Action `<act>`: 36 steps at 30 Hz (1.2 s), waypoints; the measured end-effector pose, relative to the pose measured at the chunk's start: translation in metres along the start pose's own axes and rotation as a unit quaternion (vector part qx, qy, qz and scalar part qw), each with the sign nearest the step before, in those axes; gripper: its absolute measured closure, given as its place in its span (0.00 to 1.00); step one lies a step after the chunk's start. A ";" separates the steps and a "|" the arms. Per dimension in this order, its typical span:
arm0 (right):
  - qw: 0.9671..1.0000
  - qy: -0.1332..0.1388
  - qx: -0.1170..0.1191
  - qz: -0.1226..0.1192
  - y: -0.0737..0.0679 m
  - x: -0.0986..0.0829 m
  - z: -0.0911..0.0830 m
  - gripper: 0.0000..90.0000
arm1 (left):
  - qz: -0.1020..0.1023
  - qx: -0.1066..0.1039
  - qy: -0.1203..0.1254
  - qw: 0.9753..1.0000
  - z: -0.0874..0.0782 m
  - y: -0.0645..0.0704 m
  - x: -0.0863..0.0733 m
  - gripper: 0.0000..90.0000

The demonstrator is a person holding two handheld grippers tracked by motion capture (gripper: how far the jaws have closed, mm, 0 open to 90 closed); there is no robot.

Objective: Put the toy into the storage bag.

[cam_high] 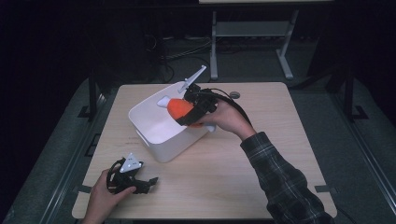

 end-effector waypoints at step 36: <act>0.998 -0.011 0.028 -0.046 -0.014 0.051 0.053 0.26 | 0.000 -0.001 0.000 1.000 0.000 0.000 0.000 0.14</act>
Point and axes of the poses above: each handheld gripper's, and its own axes: z roughly forward along the jaws, x roughly out of its top, y roughly to its right, the point moved 3 cm from there along z, roughly forward along the jaws, and after that the axes turned 10 degrees about -x, right-handed, at the moved point
